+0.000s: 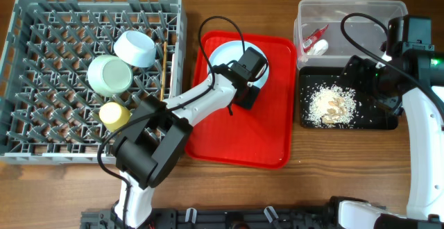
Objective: Sort waste into correct bins and load items into the dishwasher rack
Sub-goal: 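Grasp the white plate edge with the left gripper, then stand the white plate upright in the dish rack with the left gripper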
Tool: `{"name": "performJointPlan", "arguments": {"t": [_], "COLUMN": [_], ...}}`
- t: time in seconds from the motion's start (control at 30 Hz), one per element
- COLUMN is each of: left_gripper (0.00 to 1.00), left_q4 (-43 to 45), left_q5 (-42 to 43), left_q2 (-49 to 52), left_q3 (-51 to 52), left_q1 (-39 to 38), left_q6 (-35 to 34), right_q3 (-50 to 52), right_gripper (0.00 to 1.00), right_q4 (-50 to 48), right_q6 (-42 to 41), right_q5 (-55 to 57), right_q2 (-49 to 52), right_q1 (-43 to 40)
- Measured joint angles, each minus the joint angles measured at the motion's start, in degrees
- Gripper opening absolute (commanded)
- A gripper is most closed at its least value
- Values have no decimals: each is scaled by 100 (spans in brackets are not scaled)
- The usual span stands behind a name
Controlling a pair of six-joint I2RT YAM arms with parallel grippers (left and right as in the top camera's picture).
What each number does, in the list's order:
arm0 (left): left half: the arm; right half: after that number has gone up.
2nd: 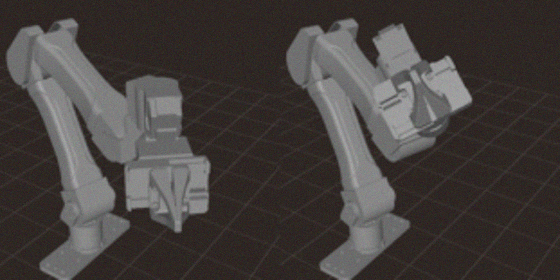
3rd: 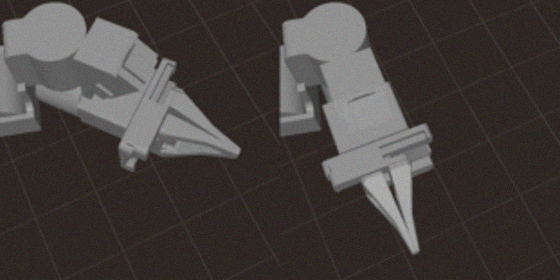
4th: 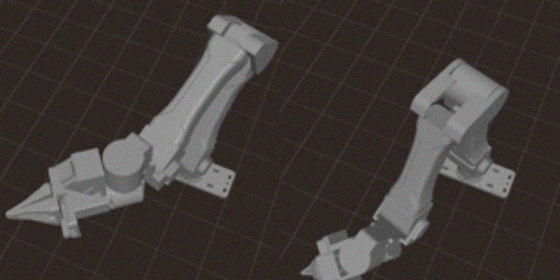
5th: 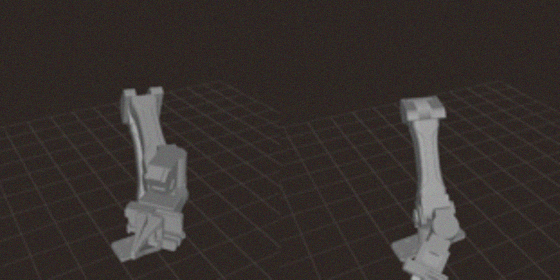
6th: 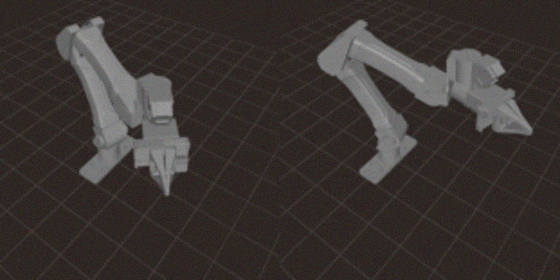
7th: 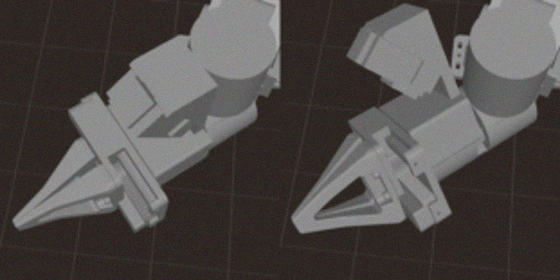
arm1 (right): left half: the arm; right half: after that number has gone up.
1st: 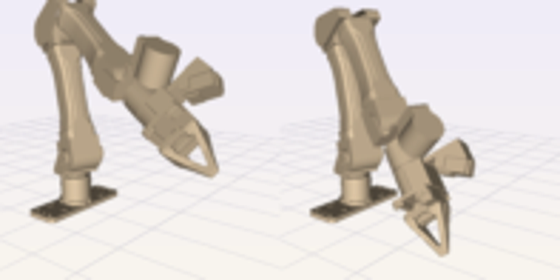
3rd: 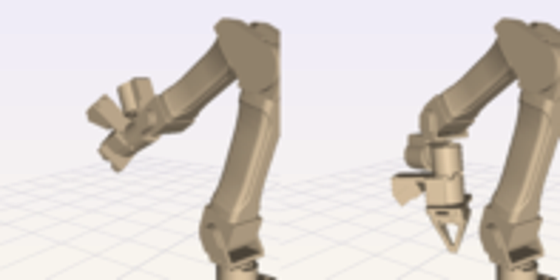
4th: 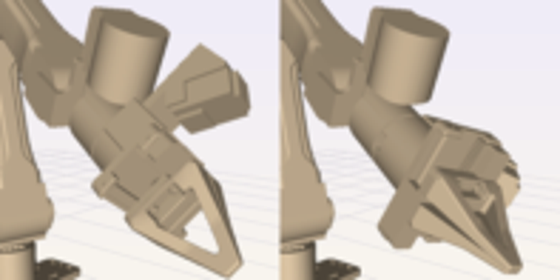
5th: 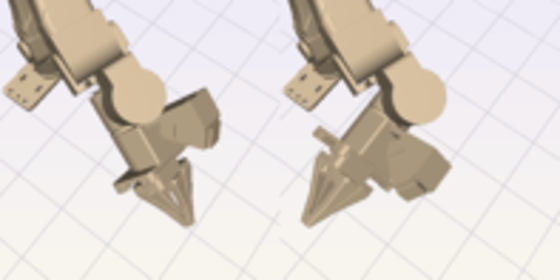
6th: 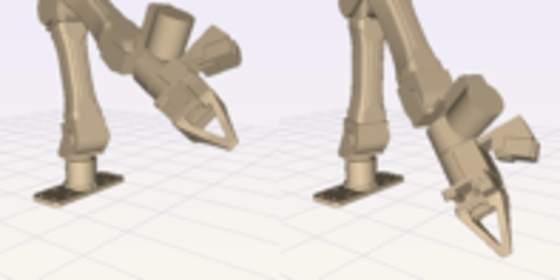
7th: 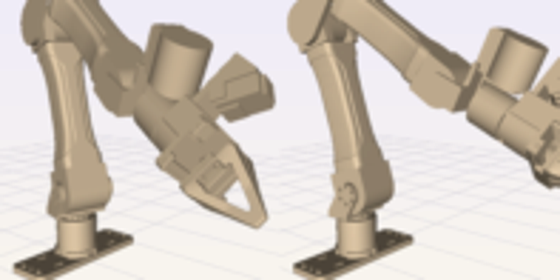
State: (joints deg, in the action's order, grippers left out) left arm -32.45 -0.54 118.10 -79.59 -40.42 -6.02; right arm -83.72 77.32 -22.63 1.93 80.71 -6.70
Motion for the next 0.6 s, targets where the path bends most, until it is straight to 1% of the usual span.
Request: {"name": "performJointPlan", "arguments": {"t": [0.03,0.1,0.27,0.43,0.6], "left_gripper": [11,5,4,4,4], "left_q4": [-22,-11,-13,24,-334], "left_q5": [-22,-26,-87,-175,-111], "left_q2": [0,0,-4,-2,-164], "left_q3": [0,-9,-46,-59,-354], "left_q1": [-2,-2,-11,-175,-269], "left_q6": [-28,26,-7,-7,-9], "right_q3": [0,0,0,0,0], "right_gripper": [100,100,100,100,100], "right_q4": [0,0,0,0,2], "right_q6": [0,-2,0,24,48], "right_q5": [0,0,0,0,0], "right_q2": [0,0,0,0,0], "right_q1": [0,0,0,0,0]}}
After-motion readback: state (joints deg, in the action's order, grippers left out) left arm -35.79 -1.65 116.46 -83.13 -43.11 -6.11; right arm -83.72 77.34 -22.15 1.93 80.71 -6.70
